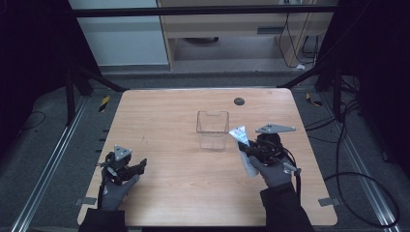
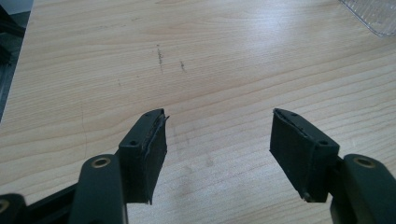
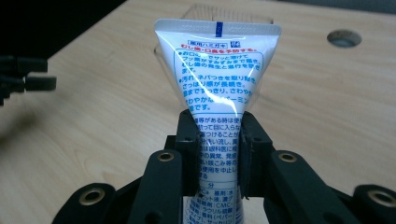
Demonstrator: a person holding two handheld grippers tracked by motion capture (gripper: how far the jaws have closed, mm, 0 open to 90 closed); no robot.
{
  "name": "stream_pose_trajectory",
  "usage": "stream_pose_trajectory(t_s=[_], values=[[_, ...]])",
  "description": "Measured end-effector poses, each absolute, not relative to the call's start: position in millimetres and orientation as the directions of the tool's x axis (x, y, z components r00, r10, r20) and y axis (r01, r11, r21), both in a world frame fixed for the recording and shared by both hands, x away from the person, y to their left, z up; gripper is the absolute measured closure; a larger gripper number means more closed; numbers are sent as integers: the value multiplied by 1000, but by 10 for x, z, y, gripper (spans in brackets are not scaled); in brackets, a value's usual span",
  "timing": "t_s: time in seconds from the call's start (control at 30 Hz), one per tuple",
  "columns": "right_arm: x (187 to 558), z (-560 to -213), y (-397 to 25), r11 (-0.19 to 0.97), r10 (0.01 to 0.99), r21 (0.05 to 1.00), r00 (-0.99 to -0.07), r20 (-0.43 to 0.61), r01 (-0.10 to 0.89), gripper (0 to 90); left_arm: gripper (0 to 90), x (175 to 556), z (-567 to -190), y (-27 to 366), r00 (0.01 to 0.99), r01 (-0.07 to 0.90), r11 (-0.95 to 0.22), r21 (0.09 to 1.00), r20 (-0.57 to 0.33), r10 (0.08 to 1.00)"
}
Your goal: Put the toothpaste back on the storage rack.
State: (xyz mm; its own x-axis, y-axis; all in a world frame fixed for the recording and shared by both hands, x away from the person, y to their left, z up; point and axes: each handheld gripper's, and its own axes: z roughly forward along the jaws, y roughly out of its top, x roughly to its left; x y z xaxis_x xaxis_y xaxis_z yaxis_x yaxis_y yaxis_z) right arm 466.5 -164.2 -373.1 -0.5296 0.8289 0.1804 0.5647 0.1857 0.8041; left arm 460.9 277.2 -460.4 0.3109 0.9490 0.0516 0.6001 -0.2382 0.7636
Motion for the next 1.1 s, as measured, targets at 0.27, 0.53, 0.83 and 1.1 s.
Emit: stream_pose_trajectory(t_s=[0.27,0.53,0.83,1.1], values=[[4796,-3560,-1583,85,840,875,-506,194,476,736,352,4608,-4607,2779,307,598,-233,767,49,950],[4942,-3464,-1491,20,846,908,-491,208,419,736,352,4605,-4600,2776,309,594,-232,770,49,950],[5167,-3430,-1288,-39,866,941,-458,200,337,734,352,4607,-4597,2789,306,595,-227,771,44,951],[5388,-3486,-1129,-77,872,943,-436,222,325,731,352,4610,-4593,2798,305,594,-225,773,43,951]])
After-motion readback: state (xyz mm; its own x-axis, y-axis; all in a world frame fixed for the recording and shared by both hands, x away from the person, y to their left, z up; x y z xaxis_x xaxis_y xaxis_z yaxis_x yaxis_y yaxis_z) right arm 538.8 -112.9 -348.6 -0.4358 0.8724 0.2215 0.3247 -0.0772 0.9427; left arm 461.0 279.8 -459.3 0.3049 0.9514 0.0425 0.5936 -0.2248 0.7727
